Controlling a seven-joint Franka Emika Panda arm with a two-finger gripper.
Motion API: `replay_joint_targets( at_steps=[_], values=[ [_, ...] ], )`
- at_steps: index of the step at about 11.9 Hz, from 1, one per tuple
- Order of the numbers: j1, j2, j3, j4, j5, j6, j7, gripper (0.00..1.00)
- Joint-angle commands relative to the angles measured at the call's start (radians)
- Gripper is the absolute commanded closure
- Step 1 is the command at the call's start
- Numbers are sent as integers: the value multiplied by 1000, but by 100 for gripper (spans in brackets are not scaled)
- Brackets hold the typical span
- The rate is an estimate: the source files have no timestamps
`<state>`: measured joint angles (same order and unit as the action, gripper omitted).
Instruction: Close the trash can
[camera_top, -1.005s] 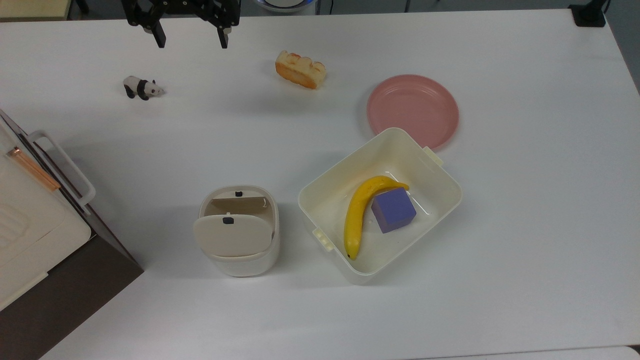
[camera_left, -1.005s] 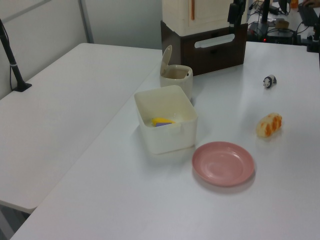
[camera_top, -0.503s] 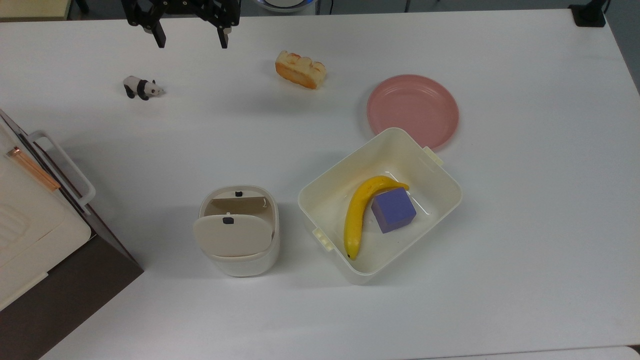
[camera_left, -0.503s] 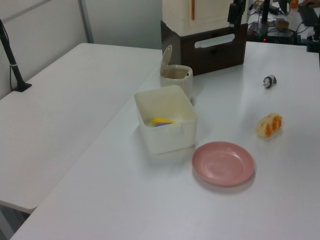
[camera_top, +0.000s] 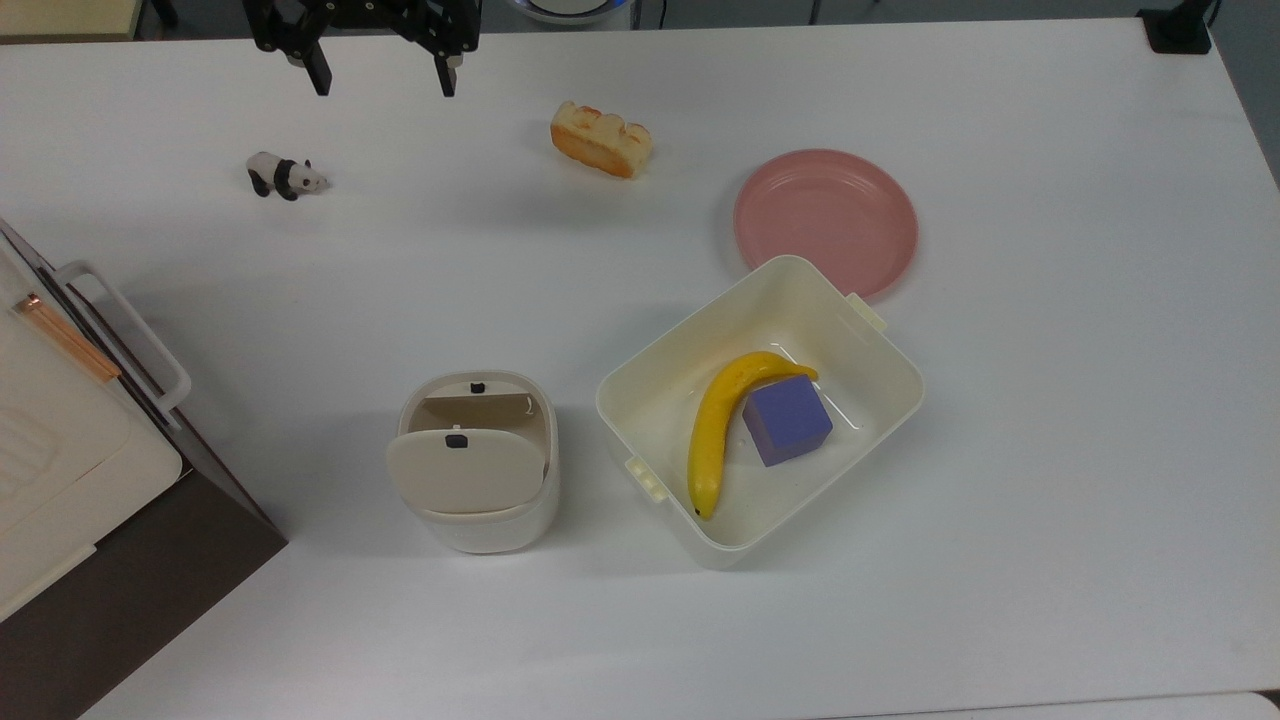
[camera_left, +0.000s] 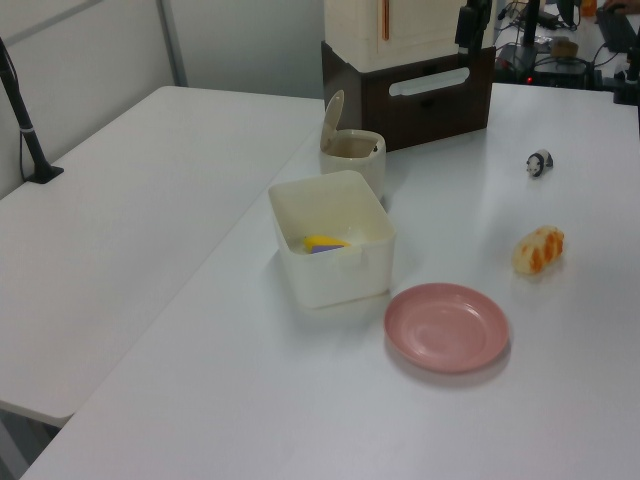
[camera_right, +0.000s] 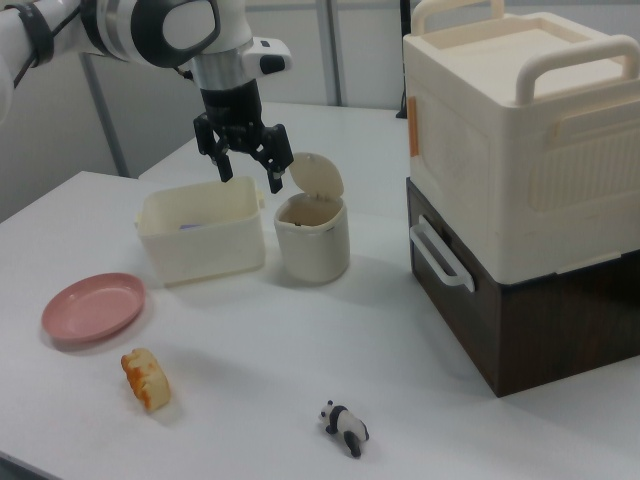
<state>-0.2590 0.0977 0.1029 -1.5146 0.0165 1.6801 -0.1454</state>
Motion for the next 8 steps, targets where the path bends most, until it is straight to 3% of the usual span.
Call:
replay_joint_targets(
  at_steps=[1, 8],
  values=[
    [6, -6, -3, -1, 0, 16, -16, 0],
    [12, -6, 0, -1, 0, 16, -11, 0]
  ],
)
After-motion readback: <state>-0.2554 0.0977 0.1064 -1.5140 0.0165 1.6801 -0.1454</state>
